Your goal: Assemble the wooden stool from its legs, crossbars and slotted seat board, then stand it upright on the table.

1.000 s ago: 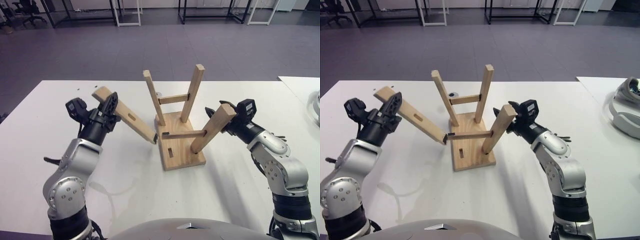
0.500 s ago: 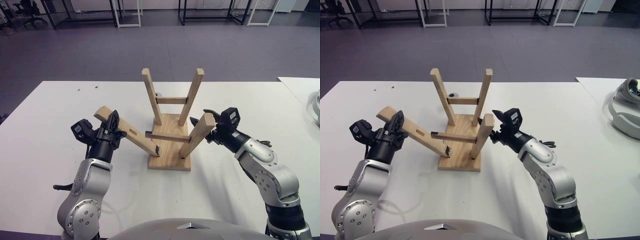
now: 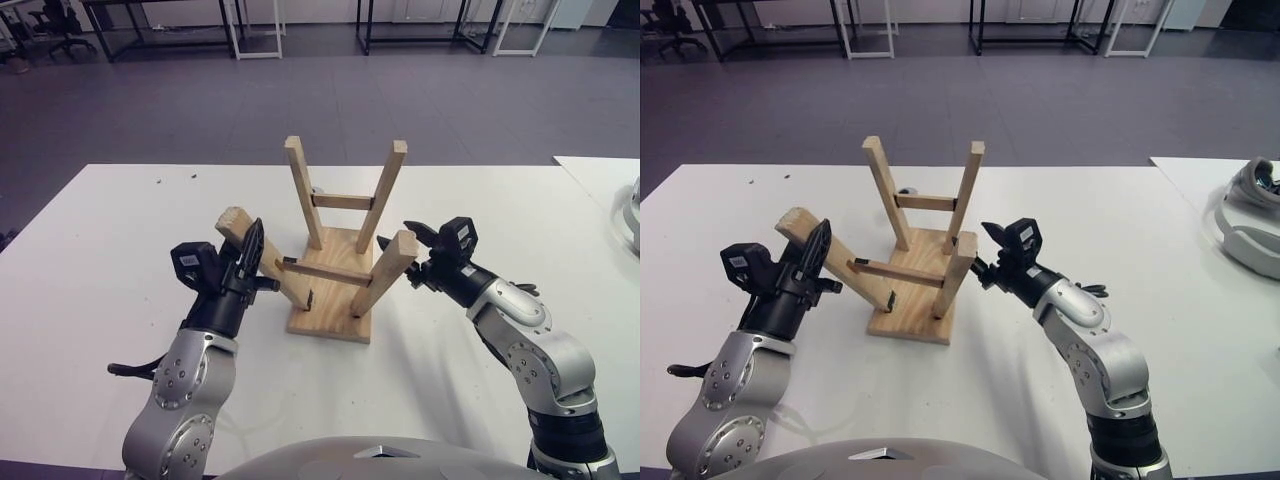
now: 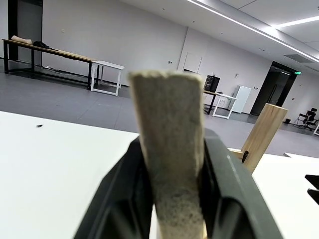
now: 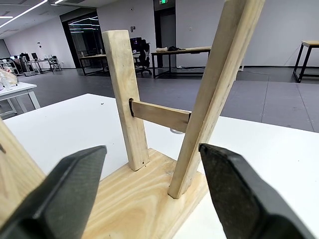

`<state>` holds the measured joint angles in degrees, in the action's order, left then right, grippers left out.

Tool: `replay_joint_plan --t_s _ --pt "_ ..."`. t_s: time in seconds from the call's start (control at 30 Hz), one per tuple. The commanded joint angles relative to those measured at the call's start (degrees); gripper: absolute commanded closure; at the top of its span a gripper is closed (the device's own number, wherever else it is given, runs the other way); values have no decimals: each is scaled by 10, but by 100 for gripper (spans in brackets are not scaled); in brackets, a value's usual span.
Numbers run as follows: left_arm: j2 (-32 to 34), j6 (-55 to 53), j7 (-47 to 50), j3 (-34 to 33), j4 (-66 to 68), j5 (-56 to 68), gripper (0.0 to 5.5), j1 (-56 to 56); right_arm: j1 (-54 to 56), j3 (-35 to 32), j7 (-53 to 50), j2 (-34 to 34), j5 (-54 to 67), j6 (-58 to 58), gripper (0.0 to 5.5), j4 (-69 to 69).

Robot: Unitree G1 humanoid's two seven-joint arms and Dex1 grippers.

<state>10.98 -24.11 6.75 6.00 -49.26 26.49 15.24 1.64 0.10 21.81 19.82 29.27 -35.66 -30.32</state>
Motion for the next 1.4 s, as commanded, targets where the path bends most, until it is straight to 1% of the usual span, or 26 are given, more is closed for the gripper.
replay_joint_plan --t_s 0.03,0.17,0.27,0.3,0.33,0.37,0.5,0.53,0.67,0.73,0.83,0.9,1.0,1.1,1.17,1.23,1.27,1.3,1.33,1.4 --pt "57 -83 -31 52 62 -60 448 -25 2 4 -1 2 -6 -4 203 6" --pt "76 -109 -29 64 73 -80 447 -48 10 11 -3 1 -14 -4 203 16" --pt "111 -129 -32 96 75 -118 447 -50 22 7 -14 7 -27 -14 203 26" --pt "110 -134 -30 97 76 -114 403 -53 26 5 -17 6 -29 -17 203 28" --pt "101 -135 -31 91 77 -102 394 -57 29 4 -20 5 -31 -18 203 30" --pt "91 -135 -35 83 78 -92 362 -65 30 4 -23 4 -34 -20 203 32" --pt "68 -122 -78 64 97 -66 288 -109 33 7 -32 -1 -45 -22 203 42" --pt "66 -119 -89 61 104 -64 260 -116 35 9 -32 -3 -47 -23 203 44" --pt "31 -115 -130 14 91 20 202 -122 37 4 -31 -4 -47 -23 203 43" --pt "18 -119 -138 -1 78 56 157 -118 37 2 -30 -4 -46 -23 203 39" --pt "4 -133 -139 -28 63 114 110 -114 53 -25 -30 2 -32 -27 203 34" --pt "26 -139 -149 -59 62 129 110 -113 78 -57 -31 10 -14 -34 203 28" --pt "89 -152 -186 -140 72 181 110 -162 138 -122 -32 20 55 -57 203 10" --pt "178 -177 -244 -224 99 289 110 -263 208 -183 -48 29 163 -94 203 -12" --pt "233 -198 -274 -256 159 355 110 -368 252 -214 -74 34 245 -115 203 -23" --pt "255 -214 -296 -248 278 374 110 -519 304 -228 -115 40 329 -130 203 -28" --pt "254 -217 -317 -230 344 364 110 -578 324 -226 -141 43 371 -136 203 -36" --pt "253 -213 -345 -202 393 336 110 -605 330 -219 -165 45 404 -142 203 -45" --pt "252 -209 -366 -180 417 312 110 -605 324 -209 -178 44 425 -148 203 -51" --pt "235 -204 -392 -150 417 292 110 -564 272 -185 -188 52 449 -167 203 -61"
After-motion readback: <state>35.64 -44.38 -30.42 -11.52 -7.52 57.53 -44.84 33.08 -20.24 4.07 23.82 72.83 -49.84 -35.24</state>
